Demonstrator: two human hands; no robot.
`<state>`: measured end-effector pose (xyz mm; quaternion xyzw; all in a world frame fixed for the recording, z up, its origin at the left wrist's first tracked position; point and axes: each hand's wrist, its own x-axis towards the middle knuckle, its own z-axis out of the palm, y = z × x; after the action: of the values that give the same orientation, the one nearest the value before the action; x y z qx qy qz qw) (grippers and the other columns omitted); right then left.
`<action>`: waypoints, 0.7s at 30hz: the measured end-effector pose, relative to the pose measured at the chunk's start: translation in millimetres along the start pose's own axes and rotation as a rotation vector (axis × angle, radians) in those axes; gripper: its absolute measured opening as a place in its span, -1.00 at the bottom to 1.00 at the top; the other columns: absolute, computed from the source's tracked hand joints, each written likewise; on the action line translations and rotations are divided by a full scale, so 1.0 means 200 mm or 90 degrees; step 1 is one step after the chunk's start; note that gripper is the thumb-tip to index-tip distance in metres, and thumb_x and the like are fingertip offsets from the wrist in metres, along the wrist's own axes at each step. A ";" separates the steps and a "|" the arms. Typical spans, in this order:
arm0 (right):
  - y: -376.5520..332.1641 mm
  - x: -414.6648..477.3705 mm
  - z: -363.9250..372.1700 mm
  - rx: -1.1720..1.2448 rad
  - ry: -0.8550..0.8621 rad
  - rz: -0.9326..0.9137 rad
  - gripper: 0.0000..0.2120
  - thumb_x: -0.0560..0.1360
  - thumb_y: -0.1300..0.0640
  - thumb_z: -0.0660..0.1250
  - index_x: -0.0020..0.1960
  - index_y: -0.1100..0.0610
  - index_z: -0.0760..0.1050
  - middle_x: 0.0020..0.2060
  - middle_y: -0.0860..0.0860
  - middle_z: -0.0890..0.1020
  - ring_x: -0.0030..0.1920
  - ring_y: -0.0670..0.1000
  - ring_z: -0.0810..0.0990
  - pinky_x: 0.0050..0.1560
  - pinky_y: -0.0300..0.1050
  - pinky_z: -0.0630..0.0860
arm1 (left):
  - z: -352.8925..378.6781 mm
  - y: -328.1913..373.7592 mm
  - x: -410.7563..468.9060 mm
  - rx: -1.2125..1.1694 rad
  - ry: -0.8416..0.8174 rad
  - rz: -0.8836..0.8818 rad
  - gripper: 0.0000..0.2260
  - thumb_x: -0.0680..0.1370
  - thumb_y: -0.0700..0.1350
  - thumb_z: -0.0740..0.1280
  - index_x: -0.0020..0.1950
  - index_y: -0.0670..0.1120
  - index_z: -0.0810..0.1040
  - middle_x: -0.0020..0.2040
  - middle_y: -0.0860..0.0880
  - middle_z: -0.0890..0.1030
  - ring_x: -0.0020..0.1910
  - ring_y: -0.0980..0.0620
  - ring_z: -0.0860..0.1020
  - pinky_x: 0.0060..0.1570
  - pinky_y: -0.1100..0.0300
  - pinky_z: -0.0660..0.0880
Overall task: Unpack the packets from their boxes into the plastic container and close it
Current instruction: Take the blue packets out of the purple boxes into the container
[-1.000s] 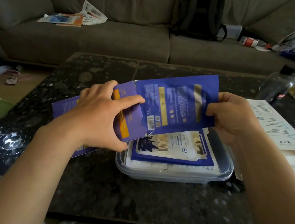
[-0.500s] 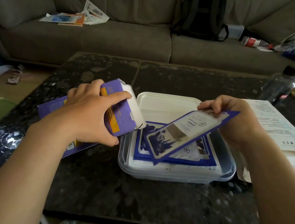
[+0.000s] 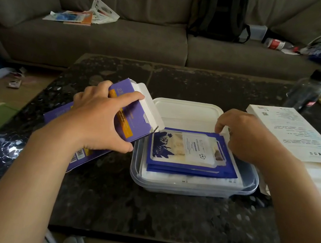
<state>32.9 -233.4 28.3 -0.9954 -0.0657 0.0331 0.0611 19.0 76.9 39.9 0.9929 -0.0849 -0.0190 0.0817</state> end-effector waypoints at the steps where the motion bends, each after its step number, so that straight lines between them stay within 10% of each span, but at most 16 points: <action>1: -0.01 -0.01 0.00 0.024 0.017 0.002 -0.71 0.51 0.26 0.45 0.09 -0.07 0.53 0.32 -0.03 0.52 0.19 -0.01 0.52 0.03 -0.18 0.53 | 0.00 0.01 0.00 0.001 0.002 0.003 0.04 0.16 0.35 0.56 0.47 0.46 -0.02 0.54 -0.02 0.01 0.50 -0.23 0.09 0.45 -0.19 0.12; 5: -0.15 -0.05 0.08 0.148 0.020 -0.089 -0.78 0.62 0.05 0.30 0.26 -0.07 0.50 0.22 -0.07 0.57 0.20 -0.02 0.55 0.12 -0.16 0.51 | 0.01 0.03 0.01 0.006 0.010 0.016 0.04 0.16 0.35 0.55 0.47 0.45 -0.03 0.52 -0.02 0.03 0.49 -0.21 0.11 0.45 -0.17 0.12; 9: -0.28 -0.04 0.24 0.066 -0.105 -0.174 -0.38 0.57 -0.39 0.11 0.55 -0.16 0.20 0.51 -0.09 0.36 0.49 0.05 0.33 0.47 0.18 0.33 | 0.01 0.04 0.01 0.003 0.005 0.026 0.03 0.14 0.37 0.52 0.46 0.45 -0.02 0.50 -0.02 0.05 0.48 -0.21 0.12 0.44 -0.18 0.12; 14: -0.24 -0.03 0.27 -0.014 -0.178 -0.175 -0.24 0.46 -0.50 -0.16 0.61 -0.27 -0.14 0.64 -0.08 0.02 0.63 0.12 -0.01 0.55 0.34 -0.04 | 0.02 0.04 0.00 0.013 -0.002 0.030 0.03 0.16 0.35 0.54 0.47 0.45 -0.03 0.50 -0.02 0.05 0.48 -0.20 0.12 0.45 -0.17 0.12; 21: -0.21 -0.06 0.27 -0.011 -0.191 -0.161 -0.17 0.36 -0.57 -0.19 0.57 -0.33 -0.19 0.62 -0.09 0.04 0.62 0.13 0.03 0.56 0.35 0.03 | 0.02 0.06 0.01 0.013 -0.001 0.039 0.04 0.17 0.35 0.55 0.47 0.44 -0.02 0.51 -0.02 0.05 0.48 -0.20 0.13 0.44 -0.18 0.14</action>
<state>11.9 -188.3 -19.3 -0.9636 -0.1986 0.1728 0.0460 18.3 63.7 37.4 0.9906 -0.1154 -0.0164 0.0718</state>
